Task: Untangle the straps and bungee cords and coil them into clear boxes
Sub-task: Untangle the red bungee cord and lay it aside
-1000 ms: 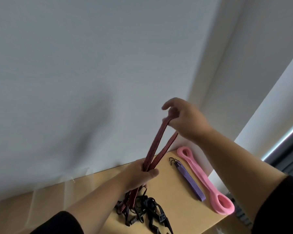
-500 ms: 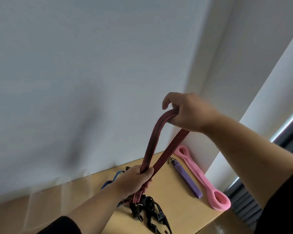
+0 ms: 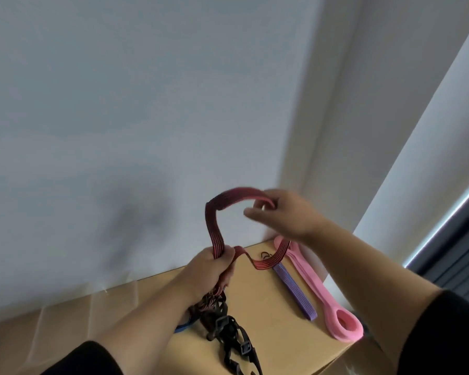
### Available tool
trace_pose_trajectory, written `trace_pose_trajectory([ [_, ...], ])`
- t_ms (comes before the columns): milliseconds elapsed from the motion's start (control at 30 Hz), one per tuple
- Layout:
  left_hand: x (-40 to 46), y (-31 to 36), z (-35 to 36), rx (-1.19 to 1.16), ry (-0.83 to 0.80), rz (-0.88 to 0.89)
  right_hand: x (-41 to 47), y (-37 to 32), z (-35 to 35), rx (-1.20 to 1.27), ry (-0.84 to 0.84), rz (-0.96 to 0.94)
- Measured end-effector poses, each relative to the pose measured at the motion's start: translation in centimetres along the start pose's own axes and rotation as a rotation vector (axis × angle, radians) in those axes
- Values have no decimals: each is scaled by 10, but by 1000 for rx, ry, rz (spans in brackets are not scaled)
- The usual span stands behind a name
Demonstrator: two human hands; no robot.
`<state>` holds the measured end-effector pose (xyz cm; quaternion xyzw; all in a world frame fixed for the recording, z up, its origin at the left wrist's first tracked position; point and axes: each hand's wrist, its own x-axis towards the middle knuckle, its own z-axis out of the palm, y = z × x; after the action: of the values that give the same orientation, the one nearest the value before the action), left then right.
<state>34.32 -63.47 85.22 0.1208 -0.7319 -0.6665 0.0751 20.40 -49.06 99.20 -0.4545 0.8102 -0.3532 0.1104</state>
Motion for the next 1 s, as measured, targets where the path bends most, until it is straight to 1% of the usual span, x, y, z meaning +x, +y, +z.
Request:
trace_pose_trajectory([
  [100,9,25,5,-151,74,47,-15,34,30,32,-209,81],
  [167,16,39,9,-242,152,71,-26,51,46,-25,-370,110],
  [233,22,51,11,-331,223,56,-34,68,62,-140,-498,77],
  [300,24,60,15,-373,231,51,-39,83,79,-198,-554,42],
  [367,24,65,23,-405,235,38,-43,95,97,-249,-500,42],
  [467,21,63,32,-523,317,-22,-47,107,115,-276,-350,21],
  [567,16,59,33,-696,291,-25,-47,113,123,-180,-364,-41],
  [633,12,56,32,-738,264,-22,-45,114,127,-136,-375,-107],
  [700,9,52,32,-694,265,-36,-43,112,129,-129,-394,-153],
  [800,5,43,27,-559,287,-73,-42,106,127,-129,-473,-160],
  [900,0,33,25,-417,305,-102,-39,100,124,-98,-459,-194],
  [933,0,30,25,-369,335,-116,-38,98,122,-48,-446,-193],
  [1000,0,22,26,-335,401,-158,-37,94,120,132,-411,-121],
])
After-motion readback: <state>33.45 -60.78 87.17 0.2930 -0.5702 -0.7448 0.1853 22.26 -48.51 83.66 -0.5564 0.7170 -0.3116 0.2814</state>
